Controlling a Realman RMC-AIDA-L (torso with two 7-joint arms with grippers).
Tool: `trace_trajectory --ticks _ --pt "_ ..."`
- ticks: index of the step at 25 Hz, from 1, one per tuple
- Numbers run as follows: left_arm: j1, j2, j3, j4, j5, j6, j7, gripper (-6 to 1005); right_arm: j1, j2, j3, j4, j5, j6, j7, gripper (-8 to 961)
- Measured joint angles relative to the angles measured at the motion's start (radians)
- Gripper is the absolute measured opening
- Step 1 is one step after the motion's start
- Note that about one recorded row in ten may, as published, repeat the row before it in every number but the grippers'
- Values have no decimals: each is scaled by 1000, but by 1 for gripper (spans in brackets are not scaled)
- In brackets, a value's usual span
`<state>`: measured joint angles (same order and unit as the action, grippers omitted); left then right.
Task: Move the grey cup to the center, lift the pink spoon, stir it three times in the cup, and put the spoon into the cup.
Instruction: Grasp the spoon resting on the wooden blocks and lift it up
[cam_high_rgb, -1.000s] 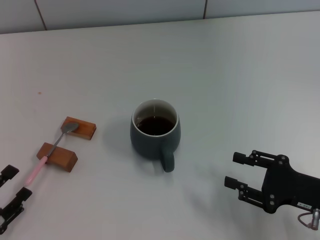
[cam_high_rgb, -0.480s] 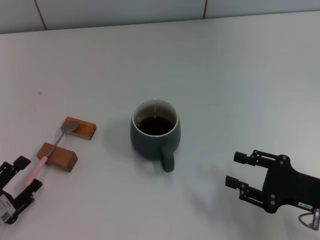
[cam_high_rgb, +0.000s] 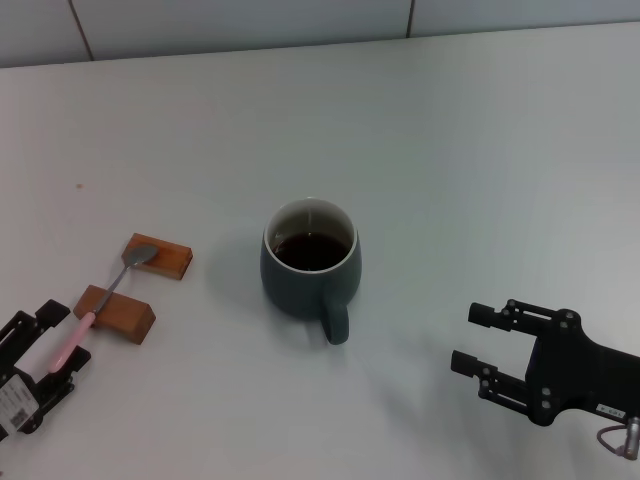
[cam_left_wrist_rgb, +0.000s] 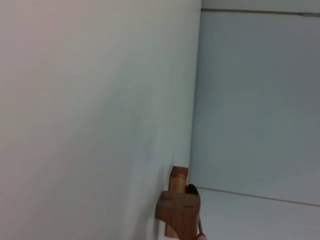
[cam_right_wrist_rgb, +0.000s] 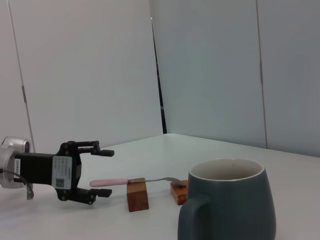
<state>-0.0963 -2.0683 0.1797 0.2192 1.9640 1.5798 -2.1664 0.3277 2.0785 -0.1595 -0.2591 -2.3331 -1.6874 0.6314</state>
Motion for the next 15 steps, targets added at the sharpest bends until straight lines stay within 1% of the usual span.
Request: trace_trajectory --ticks 15 --pt "-29 1 3 -23 0 -34 22 774 6 -3 2 -2 1 0 11 586"
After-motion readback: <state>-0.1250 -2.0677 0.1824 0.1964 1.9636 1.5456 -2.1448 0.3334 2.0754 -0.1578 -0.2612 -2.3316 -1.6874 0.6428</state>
